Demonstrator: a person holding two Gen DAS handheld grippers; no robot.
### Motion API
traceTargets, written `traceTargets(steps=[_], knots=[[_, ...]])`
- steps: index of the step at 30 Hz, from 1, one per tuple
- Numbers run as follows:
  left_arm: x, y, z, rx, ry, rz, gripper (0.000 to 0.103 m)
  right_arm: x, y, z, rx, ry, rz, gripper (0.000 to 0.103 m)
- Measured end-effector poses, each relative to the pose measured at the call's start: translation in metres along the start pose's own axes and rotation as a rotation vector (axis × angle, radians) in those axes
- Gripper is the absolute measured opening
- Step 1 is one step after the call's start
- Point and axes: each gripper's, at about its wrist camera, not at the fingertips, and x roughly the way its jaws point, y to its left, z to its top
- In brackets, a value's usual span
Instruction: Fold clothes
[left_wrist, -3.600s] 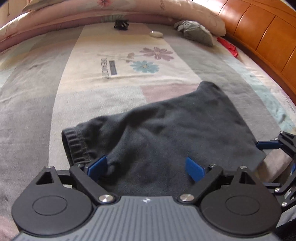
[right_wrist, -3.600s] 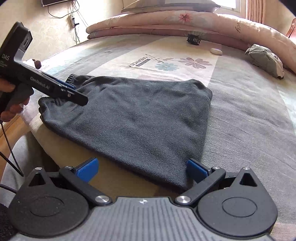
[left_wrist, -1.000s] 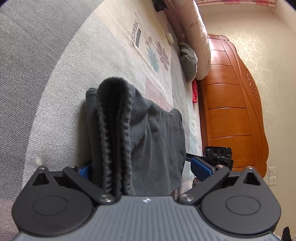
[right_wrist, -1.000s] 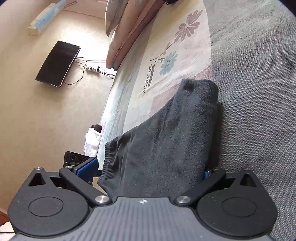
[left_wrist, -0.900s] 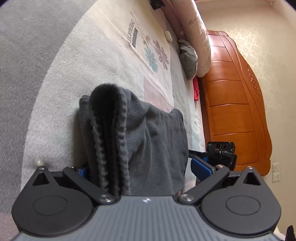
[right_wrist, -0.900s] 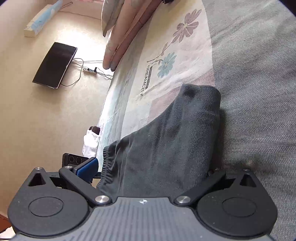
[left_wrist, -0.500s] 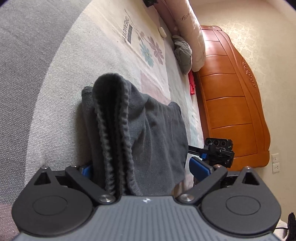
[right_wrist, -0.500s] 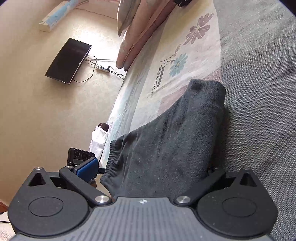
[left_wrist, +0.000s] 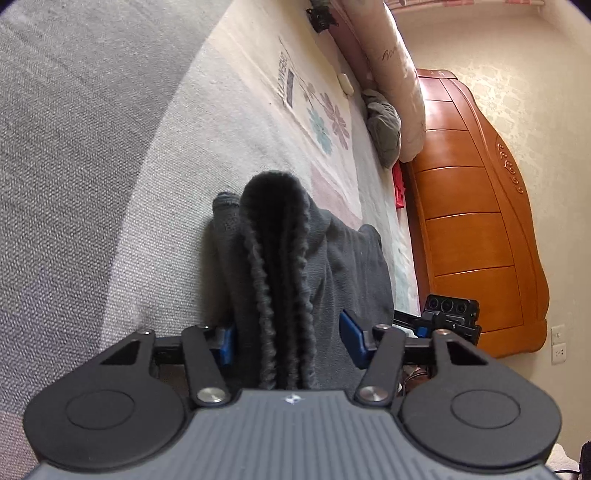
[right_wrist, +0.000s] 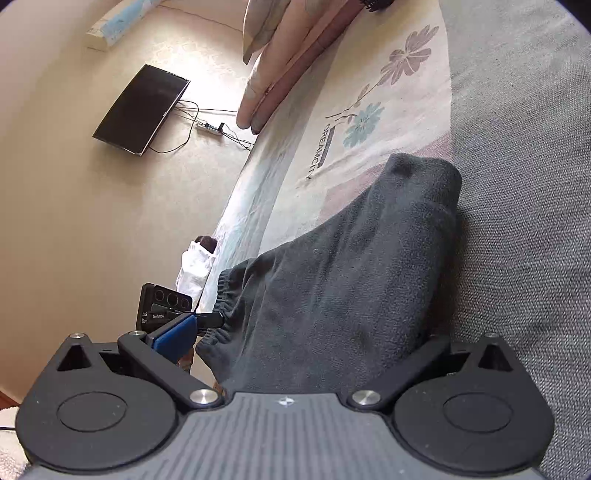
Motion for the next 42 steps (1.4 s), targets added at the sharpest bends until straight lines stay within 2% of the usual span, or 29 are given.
traceTargets(steps=[4,9,12,16,19,20,22,24,28,29,30,34,39,42], knots=[[0.006,-0.006,0.004,0.026,0.004,0.021,0.056,0.014,0.008,0.008,-0.049,0.021,-0.052,0.103],[0.003,-0.007,-0.003,0.030,0.007,0.029,0.056,0.006,0.007,-0.002,-0.028,0.013,-0.036,0.103],[-0.001,0.000,-0.008,0.014,0.004,-0.001,0.056,0.003,0.007,-0.008,-0.051,0.040,-0.024,0.101],[0.005,-0.005,-0.002,0.028,0.013,0.018,0.056,0.012,0.004,0.009,-0.010,0.051,-0.036,0.099],[0.009,-0.010,0.000,0.053,0.013,0.033,0.057,0.020,0.007,0.013,-0.038,0.056,-0.041,0.098],[0.008,-0.011,-0.001,0.056,0.009,0.035,0.057,0.019,0.007,0.011,-0.052,0.052,-0.047,0.096],[0.007,-0.011,-0.004,0.065,0.001,0.039,0.056,0.013,0.004,0.006,-0.065,0.035,-0.063,0.084],[0.006,-0.013,-0.006,0.080,-0.006,0.045,0.056,0.007,-0.005,0.004,-0.029,0.017,-0.081,0.059],[0.006,-0.015,-0.007,0.097,-0.014,0.057,0.056,0.004,-0.015,0.002,0.014,-0.007,-0.137,0.028],[0.006,-0.017,-0.009,0.108,-0.018,0.068,0.053,0.004,-0.017,0.000,0.027,-0.016,-0.147,0.020],[0.006,-0.021,-0.010,0.127,-0.024,0.086,0.048,0.003,-0.018,-0.001,0.042,-0.025,-0.150,0.018],[0.006,-0.032,-0.015,0.180,-0.039,0.147,0.048,0.006,-0.008,-0.006,0.032,-0.053,-0.213,0.018],[0.004,-0.036,-0.017,0.171,-0.062,0.198,0.028,0.011,0.012,-0.010,-0.021,-0.070,-0.305,0.018],[0.003,-0.039,-0.019,0.179,-0.069,0.200,0.028,0.012,0.021,-0.011,-0.051,-0.068,-0.340,0.018]])
